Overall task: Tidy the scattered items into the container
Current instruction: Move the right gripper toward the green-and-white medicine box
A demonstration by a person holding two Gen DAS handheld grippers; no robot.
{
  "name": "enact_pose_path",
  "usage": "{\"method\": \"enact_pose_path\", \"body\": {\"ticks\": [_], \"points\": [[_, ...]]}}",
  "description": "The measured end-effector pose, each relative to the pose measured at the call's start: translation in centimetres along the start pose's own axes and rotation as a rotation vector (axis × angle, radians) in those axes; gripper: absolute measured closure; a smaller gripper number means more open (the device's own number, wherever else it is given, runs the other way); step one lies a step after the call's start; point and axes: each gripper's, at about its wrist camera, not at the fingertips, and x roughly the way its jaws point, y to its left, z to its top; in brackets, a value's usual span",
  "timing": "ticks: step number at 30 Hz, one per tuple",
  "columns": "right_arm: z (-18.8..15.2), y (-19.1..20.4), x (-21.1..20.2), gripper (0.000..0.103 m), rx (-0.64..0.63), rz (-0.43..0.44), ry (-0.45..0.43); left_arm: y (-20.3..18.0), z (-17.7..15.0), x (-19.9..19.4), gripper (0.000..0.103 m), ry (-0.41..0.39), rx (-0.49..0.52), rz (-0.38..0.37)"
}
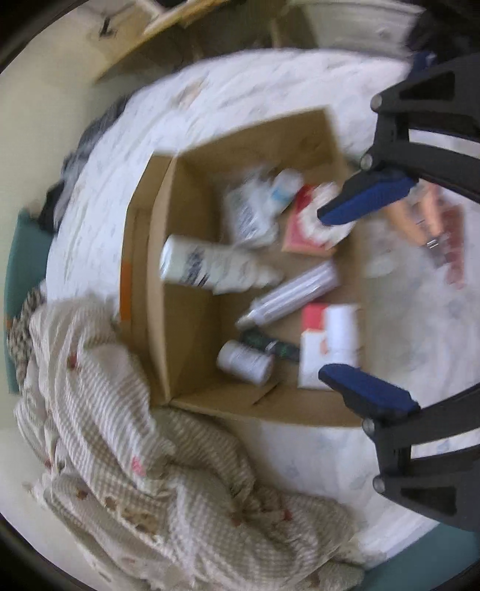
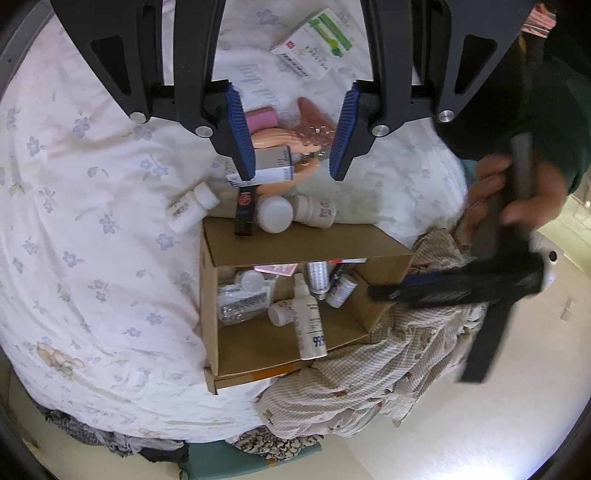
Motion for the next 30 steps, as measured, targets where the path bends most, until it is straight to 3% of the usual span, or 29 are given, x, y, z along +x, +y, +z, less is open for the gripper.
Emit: {"method": "enact_pose_path", "body": {"ticks": [1,3,7,10,13,16,17,19,21,24,30], "points": [[-0.1,-0.1,0.0,0.042,-0.004,-0.007,-0.002,-0.1,-0.7,-0.5,0.025,0.004,0.015,-0.017],[-0.4,-0.5,0.0,0.035,-0.008,-0.021,-0.007,-0.3,-2.6,-1.5,0.025,0.008,0.034,-0.057],[-1.1,-1.4,0.2,0.031,0.005,-0.045,-0.002,0.2,-5.5,-2.5,0.025,0.007,0.019,-0.121],[-1.8,-1.8,0.6,0.023,0.006,-0.084,0.008,1.4,-6.9,-2.2,0.024,-0.004,-0.026,-0.136],[-2.1,-2.2,0.3,0.022,0.007,-0.115,0.008,2.5,-7.2,-1.0,0.024,0.006,-0.068,-0.142],[-1.9,-2.3,-1.2,0.014,0.022,-0.081,-0.015,3.5,-7.3,-0.6,0.024,0.003,-0.117,-0.178],[-1.9,-2.2,-1.5,0.012,0.024,-0.025,-0.005,3.8,-7.3,-0.7,0.024,-0.005,-0.130,-0.210],[-2.0,-2.0,-1.9,0.003,0.026,0.105,0.024,3.6,-7.4,-0.8,0.024,-0.014,-0.135,-0.225],[-2.4,-0.8,-1.2,0.002,-0.038,0.137,0.090,2.9,-7.4,-0.7,0.024,-0.012,-0.116,-0.226],[-4.3,2.7,1.2,0.002,-0.228,0.094,0.233,1.9,-7.4,-0.8,0.024,-0.019,-0.073,-0.219],[-7.6,6.3,4.9,0.002,-0.477,0.056,0.412,1.0,-7.2,-0.5,0.024,-0.005,-0.038,-0.243]]}}
